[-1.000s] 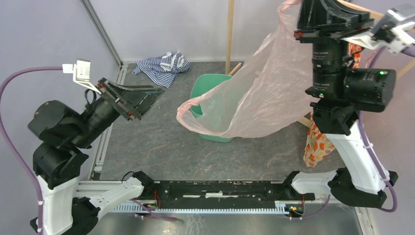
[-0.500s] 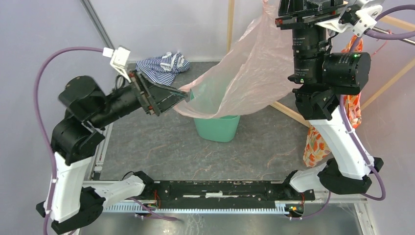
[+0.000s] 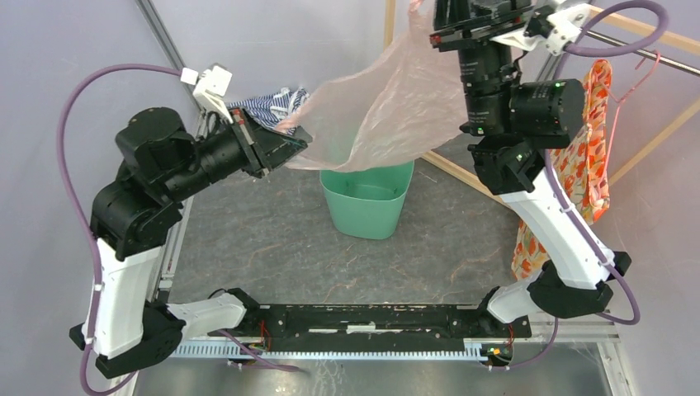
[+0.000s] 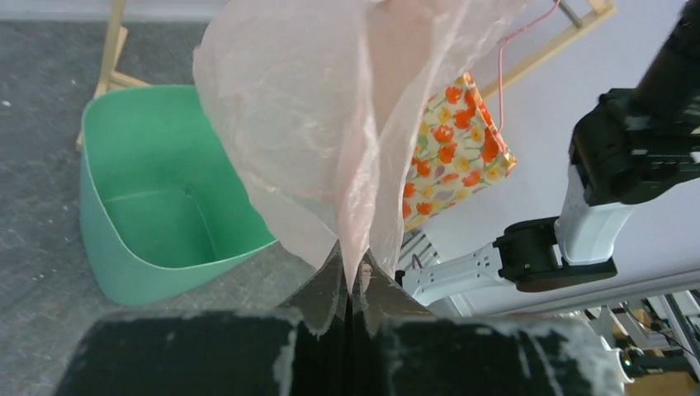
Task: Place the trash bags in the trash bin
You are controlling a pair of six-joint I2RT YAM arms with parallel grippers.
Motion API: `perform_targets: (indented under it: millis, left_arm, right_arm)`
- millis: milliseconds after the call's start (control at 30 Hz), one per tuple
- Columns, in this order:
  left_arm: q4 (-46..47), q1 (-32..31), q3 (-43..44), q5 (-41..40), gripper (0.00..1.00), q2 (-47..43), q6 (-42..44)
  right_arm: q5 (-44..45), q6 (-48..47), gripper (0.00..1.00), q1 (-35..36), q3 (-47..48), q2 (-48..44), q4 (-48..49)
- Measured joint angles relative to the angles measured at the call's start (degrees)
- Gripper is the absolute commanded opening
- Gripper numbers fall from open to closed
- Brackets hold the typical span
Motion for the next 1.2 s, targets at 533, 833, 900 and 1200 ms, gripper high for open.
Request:
perform_targets:
  millis: [533, 833, 900, 1200]
  left_arm:
    - [-5.11, 0.0, 6.23, -3.28, 0.02, 0.24, -2.38]
    - [-5.11, 0.0, 10.05, -4.79, 0.02, 1.81, -6.03]
    - [-5.07, 0.0, 10.1, -5.84, 0.02, 1.57, -6.84]
    - [-3.02, 0.0, 7.89, -19.02, 0.02, 0.52, -8.02]
  right_arm:
    - [0.42, 0.63, 0.0, 4.37, -1.01, 1.07, -0.72]
    - [1.99, 2.56, 0.0, 4.81, -5.31, 0.04, -3.56]
    - [2.03, 3.17, 0.0, 4.81, -5.7, -0.46, -4.11]
    - [2.67, 5.7, 0.35, 4.81, -6.29, -2.75, -7.26]
